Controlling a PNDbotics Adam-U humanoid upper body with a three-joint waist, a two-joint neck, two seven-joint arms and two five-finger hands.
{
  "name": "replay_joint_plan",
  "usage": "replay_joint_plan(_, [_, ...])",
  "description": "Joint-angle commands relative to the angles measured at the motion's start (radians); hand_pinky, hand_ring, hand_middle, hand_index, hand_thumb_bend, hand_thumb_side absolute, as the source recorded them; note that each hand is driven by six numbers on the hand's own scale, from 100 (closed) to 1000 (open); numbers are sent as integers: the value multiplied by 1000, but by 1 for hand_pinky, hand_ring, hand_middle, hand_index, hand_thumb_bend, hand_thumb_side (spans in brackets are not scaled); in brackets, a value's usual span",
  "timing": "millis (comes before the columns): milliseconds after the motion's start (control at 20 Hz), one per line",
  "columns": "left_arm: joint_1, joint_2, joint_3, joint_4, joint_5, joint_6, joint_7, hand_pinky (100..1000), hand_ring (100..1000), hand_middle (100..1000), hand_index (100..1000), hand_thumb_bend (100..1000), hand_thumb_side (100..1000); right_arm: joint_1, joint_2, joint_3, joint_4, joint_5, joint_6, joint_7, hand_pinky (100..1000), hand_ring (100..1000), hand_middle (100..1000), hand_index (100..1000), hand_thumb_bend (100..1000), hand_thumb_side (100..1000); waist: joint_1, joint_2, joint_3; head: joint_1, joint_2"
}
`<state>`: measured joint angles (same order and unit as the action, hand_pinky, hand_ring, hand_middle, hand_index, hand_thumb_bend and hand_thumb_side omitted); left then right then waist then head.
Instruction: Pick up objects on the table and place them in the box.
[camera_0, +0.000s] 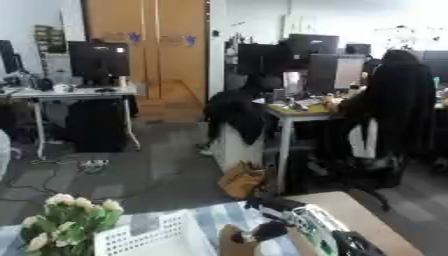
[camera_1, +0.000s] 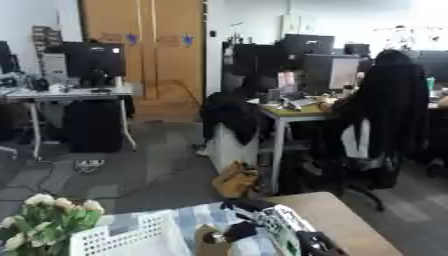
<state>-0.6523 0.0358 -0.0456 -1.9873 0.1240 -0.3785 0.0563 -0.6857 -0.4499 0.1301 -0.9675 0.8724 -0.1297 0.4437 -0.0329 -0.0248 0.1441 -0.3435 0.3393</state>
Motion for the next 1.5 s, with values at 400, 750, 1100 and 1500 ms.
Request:
replay_joint_plan(400, [-27, 2, 3, -13, 3, -4, 2, 780, 971, 891, 988, 100, 833, -10, -7, -5, 24, 23, -9, 18, 1000, 1000, 1000, 1000, 753, 816, 15, 12, 2, -1, -16])
replay_joint_plan(750, [-30, -1, 4, -13, 2, -5, 2, 779, 971, 891, 989, 100, 835, -3, -4, -6, 39, 32, -15, 14, 1000, 1000, 1000, 1000, 752, 812, 17, 18, 2, -1, -26])
replay_joint_plan(1100, [-33, -3, 5, -13, 1, -7, 3, 778, 971, 891, 989, 100, 835, -1, -3, -14, 51, 37, -28, -2, 1000, 1000, 1000, 1000, 623, 896, 21, 23, 3, -3, -19])
replay_joint_plan(1500, [-36, -5, 5, -13, 2, -8, 2, 778, 970, 891, 989, 100, 835, -2, -3, -25, 76, 37, -29, -10, 1000, 1000, 1000, 1000, 609, 904, 23, 27, 7, -20, -15])
